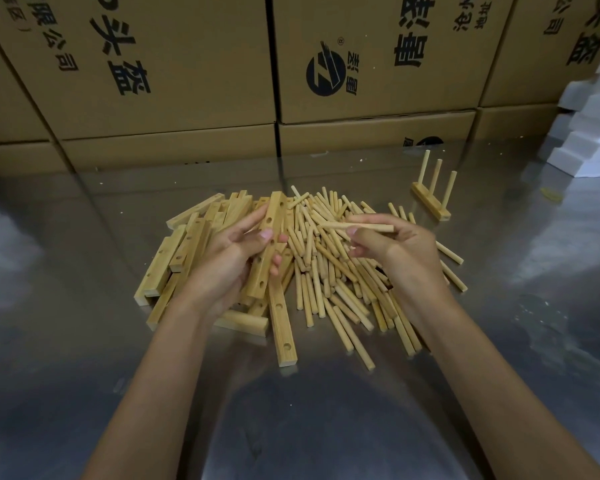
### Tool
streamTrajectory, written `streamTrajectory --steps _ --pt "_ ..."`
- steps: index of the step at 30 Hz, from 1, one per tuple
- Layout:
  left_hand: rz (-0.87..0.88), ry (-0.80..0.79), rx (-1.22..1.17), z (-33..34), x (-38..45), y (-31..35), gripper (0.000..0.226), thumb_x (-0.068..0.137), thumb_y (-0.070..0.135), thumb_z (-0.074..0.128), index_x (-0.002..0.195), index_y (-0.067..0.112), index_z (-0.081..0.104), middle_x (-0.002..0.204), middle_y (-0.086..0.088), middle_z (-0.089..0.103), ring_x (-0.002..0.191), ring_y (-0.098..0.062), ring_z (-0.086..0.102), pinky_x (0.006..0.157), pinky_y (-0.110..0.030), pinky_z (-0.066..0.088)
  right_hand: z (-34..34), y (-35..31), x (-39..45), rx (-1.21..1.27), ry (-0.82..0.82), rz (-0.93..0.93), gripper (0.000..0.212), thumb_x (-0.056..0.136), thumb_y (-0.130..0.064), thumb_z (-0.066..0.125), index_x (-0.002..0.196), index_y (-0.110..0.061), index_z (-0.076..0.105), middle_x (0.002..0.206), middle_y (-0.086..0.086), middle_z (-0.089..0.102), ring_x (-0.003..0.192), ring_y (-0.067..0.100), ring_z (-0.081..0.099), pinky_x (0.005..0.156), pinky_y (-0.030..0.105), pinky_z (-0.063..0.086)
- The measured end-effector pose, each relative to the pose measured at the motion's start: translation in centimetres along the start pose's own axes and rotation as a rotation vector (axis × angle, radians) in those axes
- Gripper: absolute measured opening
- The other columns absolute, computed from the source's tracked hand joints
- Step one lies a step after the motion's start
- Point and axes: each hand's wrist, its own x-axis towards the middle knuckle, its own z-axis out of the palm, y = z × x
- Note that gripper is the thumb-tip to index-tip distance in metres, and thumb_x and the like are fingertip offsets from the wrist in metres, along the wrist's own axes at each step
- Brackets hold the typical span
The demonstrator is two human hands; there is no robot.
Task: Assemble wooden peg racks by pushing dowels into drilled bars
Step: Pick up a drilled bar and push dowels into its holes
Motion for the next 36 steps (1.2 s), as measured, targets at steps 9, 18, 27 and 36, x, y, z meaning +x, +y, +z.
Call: streamTrajectory --steps 9,18,27,36 --pt "0.046 -0.193 0.156 2.6 -0.4 -0.5 0.051 0.096 0.011 0.060 0.138 0.038 0.053 0.110 -0.008 0.075 0.077 -0.015 0.068 0.067 -0.025 0.057 0.5 1.3 -0.4 -0.586 -0.183 -0.230 0.022 0.106 -0.039 0.037 0.098 -0.024 0.050 0.079 -0.003 0.064 0.066 0.010 0.062 0.063 0.029 0.053" --pt "0.073 -0.185 0.206 2.7 -0.6 -0.5 0.053 0.096 0.012 0.060 0.143 0.035 0.053 0.106 -0.003 0.075 0.075 -0.013 0.065 0.064 -0.025 0.055 -0.1 1.5 0.0 -0.960 -0.100 -0.495 0.015 0.103 -0.039 0.044 0.093 -0.029 0.050 0.057 -0.008 0.053 0.047 0.009 0.051 0.044 0.021 0.030" --pt "0.078 -0.217 0.225 2.7 -0.7 -0.7 0.054 0.086 0.024 0.066 0.136 0.041 0.055 0.103 -0.002 0.074 0.075 -0.015 0.062 0.061 -0.026 0.053 0.0 1.1 -0.2 -0.996 -0.080 -0.562 0.013 0.100 -0.033 0.051 0.093 -0.024 0.056 0.061 -0.008 0.056 0.051 0.009 0.052 0.047 0.026 0.036" --pt "0.097 -0.277 0.303 2.0 -0.5 -0.9 0.049 0.097 0.016 0.062 0.138 0.042 0.055 0.103 -0.001 0.073 0.074 -0.013 0.060 0.059 -0.024 0.050 0.7 0.5 -0.9 -0.698 -0.124 -0.346 0.022 0.100 -0.025 0.055 0.082 -0.014 0.062 0.067 0.003 0.062 0.067 0.021 0.061 0.061 0.036 0.048"
